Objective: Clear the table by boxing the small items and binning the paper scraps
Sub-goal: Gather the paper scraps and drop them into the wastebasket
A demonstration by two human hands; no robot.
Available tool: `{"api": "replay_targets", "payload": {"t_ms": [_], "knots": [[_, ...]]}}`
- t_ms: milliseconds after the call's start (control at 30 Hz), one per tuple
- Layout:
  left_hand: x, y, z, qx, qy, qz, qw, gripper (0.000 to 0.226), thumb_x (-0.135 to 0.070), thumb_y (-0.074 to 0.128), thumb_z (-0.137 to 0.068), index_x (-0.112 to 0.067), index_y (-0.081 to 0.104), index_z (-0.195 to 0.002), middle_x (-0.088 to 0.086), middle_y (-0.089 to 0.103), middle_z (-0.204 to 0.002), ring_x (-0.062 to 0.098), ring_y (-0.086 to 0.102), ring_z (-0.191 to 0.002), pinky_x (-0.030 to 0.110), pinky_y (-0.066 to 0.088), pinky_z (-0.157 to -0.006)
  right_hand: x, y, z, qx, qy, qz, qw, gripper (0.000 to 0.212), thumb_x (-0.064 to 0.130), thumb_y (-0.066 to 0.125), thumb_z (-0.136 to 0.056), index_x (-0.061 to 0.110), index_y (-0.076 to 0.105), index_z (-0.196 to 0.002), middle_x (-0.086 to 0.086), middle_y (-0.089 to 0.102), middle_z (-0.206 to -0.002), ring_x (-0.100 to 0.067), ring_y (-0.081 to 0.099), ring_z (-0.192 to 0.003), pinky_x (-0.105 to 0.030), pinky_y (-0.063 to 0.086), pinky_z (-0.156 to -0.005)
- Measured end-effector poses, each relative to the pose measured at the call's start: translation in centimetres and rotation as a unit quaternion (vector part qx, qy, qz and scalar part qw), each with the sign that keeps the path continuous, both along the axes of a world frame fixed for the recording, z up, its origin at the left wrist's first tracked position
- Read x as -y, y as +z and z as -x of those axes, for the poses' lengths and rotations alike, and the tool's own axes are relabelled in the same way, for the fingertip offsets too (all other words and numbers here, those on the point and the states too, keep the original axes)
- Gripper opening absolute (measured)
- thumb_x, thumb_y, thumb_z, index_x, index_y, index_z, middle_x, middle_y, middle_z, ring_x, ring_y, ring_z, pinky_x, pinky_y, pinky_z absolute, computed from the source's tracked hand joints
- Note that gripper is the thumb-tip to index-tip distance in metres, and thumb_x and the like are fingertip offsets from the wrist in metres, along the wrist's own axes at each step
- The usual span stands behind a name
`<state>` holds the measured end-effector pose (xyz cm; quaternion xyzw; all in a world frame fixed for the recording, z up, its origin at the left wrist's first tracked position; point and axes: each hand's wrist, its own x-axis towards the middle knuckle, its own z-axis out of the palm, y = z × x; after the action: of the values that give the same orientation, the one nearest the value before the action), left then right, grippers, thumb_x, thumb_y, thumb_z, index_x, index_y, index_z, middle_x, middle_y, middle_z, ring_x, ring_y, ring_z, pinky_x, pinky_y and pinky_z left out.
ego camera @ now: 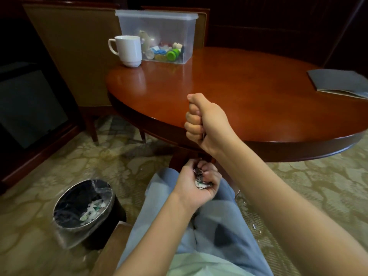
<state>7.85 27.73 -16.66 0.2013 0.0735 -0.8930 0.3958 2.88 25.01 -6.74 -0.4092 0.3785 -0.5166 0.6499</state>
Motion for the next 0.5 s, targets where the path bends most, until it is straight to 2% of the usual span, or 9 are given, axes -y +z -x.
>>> {"api": "replay_targets", "payload": {"t_ms": [133, 300, 367, 433, 500], "knots": [[0.2, 1.6, -3.2, 0.045, 0.041, 0.031, 0.998, 0.033, -0.017, 0.043, -0.070, -0.010, 0.038, -0.038, -0.001, 0.035, -0.037, 0.010, 0.033, -0.025, 0.010, 0.021, -0.034, 0.4, -0.2, -3.2, -0.028, 0.031, -0.002, 0.999, 0.048, 0.022, 0.040, -0.097, 0.020, 0.025, -0.051, 0.009, 0.021, -0.033, -0.006, 0.017, -0.025, -0.009, 0.014, -0.034], [0.6, 3.1, -7.4, 0.085, 0.120, 0.056, 0.988, 0.033, -0.009, 0.043, -0.067, -0.011, 0.037, -0.034, -0.004, 0.035, -0.034, 0.009, 0.030, -0.022, 0.010, 0.020, -0.032, 1.3, -0.9, -7.6, -0.082, 0.053, 0.010, 0.995, 0.048, 0.022, 0.039, -0.096, 0.020, 0.024, -0.050, 0.009, 0.021, -0.033, -0.006, 0.017, -0.026, -0.011, 0.012, -0.036], [1.3, 3.0, -8.9, 0.115, 0.157, 0.060, 0.979, 0.043, -0.009, 0.044, -0.075, -0.010, 0.041, -0.032, -0.003, 0.037, -0.032, 0.009, 0.032, -0.021, 0.008, 0.025, -0.032, 1.9, -1.7, -9.5, -0.094, 0.062, 0.010, 0.994, 0.047, 0.021, 0.040, -0.095, 0.021, 0.023, -0.051, 0.008, 0.020, -0.036, -0.007, 0.015, -0.029, -0.014, 0.010, -0.039], [2.1, 2.5, -10.5, 0.136, 0.187, 0.049, 0.972, 0.052, -0.017, 0.042, -0.091, -0.009, 0.049, -0.040, -0.001, 0.045, -0.036, 0.010, 0.043, -0.029, 0.011, 0.036, -0.038, 2.5, -2.7, -11.5, -0.112, 0.071, 0.009, 0.991, 0.047, 0.020, 0.041, -0.094, 0.021, 0.024, -0.051, 0.008, 0.021, -0.038, -0.008, 0.015, -0.032, -0.015, 0.011, -0.039], [2.7, 1.8, -12.2, 0.144, 0.202, 0.029, 0.968, 0.043, -0.022, 0.041, -0.095, -0.009, 0.052, -0.055, 0.001, 0.051, -0.051, 0.010, 0.047, -0.049, 0.017, 0.042, -0.049, 3.1, -3.6, -13.5, -0.125, 0.083, 0.005, 0.989, 0.046, 0.020, 0.042, -0.093, 0.021, 0.025, -0.050, 0.008, 0.021, -0.038, -0.009, 0.015, -0.033, -0.014, 0.013, -0.037]]}}
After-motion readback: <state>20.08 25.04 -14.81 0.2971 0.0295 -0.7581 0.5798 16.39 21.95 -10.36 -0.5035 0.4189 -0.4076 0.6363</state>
